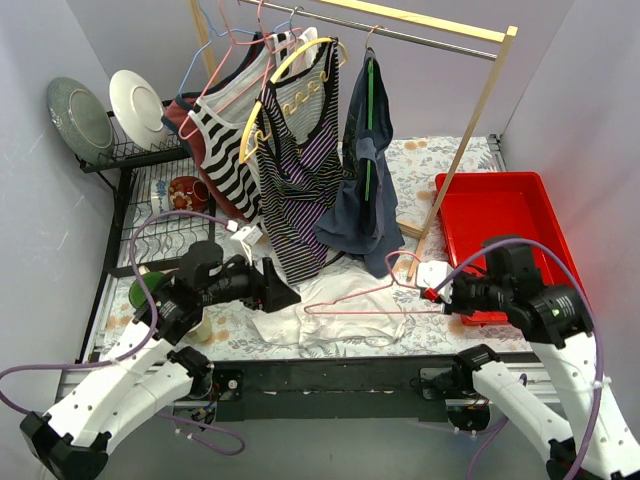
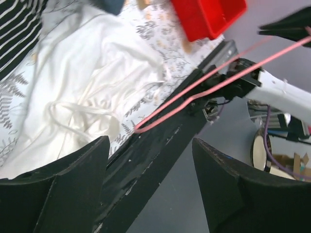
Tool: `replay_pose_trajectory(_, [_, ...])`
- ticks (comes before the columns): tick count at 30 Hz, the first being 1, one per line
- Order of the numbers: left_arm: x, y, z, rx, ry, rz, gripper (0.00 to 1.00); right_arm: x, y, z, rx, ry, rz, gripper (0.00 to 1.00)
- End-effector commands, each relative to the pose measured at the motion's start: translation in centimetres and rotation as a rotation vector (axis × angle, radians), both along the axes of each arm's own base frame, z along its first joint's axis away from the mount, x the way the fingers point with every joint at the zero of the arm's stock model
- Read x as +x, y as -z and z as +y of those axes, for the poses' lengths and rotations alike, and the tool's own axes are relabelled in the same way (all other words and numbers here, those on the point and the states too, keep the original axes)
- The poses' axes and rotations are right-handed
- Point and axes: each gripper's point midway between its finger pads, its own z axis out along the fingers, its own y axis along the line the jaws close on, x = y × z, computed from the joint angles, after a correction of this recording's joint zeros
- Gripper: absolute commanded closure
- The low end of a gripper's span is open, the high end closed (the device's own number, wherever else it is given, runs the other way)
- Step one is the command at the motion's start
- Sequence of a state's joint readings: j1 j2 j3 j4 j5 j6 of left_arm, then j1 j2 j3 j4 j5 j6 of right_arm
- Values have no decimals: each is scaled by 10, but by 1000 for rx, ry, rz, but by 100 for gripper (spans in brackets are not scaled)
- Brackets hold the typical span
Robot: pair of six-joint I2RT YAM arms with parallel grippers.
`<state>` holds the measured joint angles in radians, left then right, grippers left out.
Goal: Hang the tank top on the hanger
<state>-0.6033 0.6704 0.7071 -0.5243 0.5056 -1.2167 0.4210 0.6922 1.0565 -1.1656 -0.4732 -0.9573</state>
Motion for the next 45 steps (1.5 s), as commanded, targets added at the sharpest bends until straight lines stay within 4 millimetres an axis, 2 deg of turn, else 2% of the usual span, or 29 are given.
replay_pose_trajectory(1, [18,37,10,76,-182,162,34,2,12,-29,-73,112,-22,99])
replay_pose_trajectory(2, [17,51,11,90,-196,204,34,5,17,-34,-88,144,-19,99])
replay_pose_trajectory(7, [28,83,10,95,-331,331,35,8,29,-38,-105,173,-5,99])
replay_pose_trajectory(10, [34,95,9,146,-389,334,38,9,30,-37,-100,176,-2,99])
replay_pose_trajectory(13, [33,103,-1,181,-377,327,39,10,30,-34,-87,172,5,99])
replay_pose_trajectory(16, [31,130,-12,290,-358,346,39,10,31,-31,-72,168,16,99])
replay_pose_trajectory(19, [42,144,-9,379,-403,308,46,9,31,-30,-65,165,14,99])
replay_pose_trajectory(21, [49,148,-5,412,-432,284,47,8,32,-31,-67,167,14,99])
replay_pose_trajectory(23, [52,151,-7,430,-431,277,53,7,33,-31,-69,165,16,99])
replay_pose_trajectory(25, [53,152,-12,422,-417,275,60,7,35,-30,-67,162,22,99])
replay_pose_trajectory(26, [52,156,-13,426,-408,281,66,7,34,-30,-63,162,21,99])
replay_pose_trajectory(28, [51,157,-18,416,-388,286,71,7,34,-28,-53,156,24,99])
replay_pose_trajectory(31, [50,160,-18,419,-381,285,84,6,31,-25,-42,148,24,99])
replay_pose_trajectory(35, [48,162,-15,422,-378,277,85,7,26,-25,-39,149,13,99])
replay_pose_trajectory(39, [46,166,-11,432,-382,277,82,8,20,-25,-33,150,2,99])
replay_pose_trajectory(40, [46,167,-10,432,-381,273,95,9,19,-24,-30,149,4,99])
replay_pose_trajectory(41, [46,167,-11,428,-381,271,100,9,18,-23,-27,149,2,99])
replay_pose_trajectory(45, [46,151,-10,393,-374,230,100,8,11,-17,2,125,7,99])
